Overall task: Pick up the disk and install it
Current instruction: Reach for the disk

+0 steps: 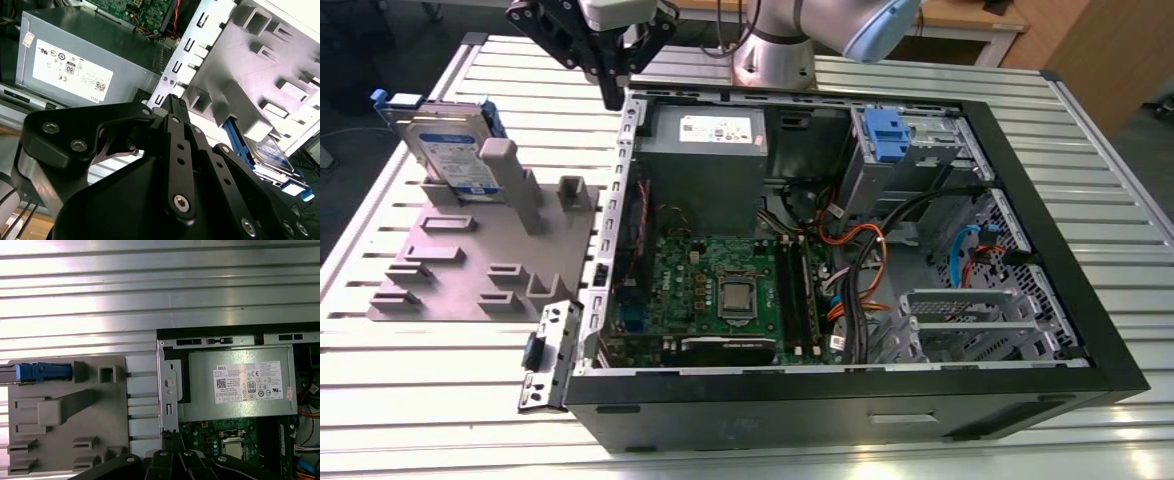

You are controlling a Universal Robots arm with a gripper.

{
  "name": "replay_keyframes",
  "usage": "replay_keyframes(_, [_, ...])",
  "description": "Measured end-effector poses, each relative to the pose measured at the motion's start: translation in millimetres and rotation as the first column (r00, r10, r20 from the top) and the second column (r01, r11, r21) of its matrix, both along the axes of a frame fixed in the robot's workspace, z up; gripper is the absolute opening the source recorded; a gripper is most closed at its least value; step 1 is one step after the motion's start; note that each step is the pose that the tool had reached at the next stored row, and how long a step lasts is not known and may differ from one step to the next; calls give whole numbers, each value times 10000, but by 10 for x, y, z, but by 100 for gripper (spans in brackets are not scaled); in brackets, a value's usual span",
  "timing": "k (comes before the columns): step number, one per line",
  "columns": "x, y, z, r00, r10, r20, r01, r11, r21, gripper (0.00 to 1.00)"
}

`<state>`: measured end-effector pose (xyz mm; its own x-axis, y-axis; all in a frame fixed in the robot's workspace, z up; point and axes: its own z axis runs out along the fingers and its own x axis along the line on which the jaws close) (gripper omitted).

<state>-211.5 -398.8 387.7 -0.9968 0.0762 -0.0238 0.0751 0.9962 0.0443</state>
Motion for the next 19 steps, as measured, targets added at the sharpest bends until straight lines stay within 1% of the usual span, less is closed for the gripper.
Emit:
replay_keyframes(2, [-10,3,-1,10000,0,1,0,10000,0,11])
replay_keyframes(6, [-21,22,-1,10000,0,0,0,10000,0,11])
replay_keyframes(19, [-38,24,-2,10000,0,0,0,10000,3,11])
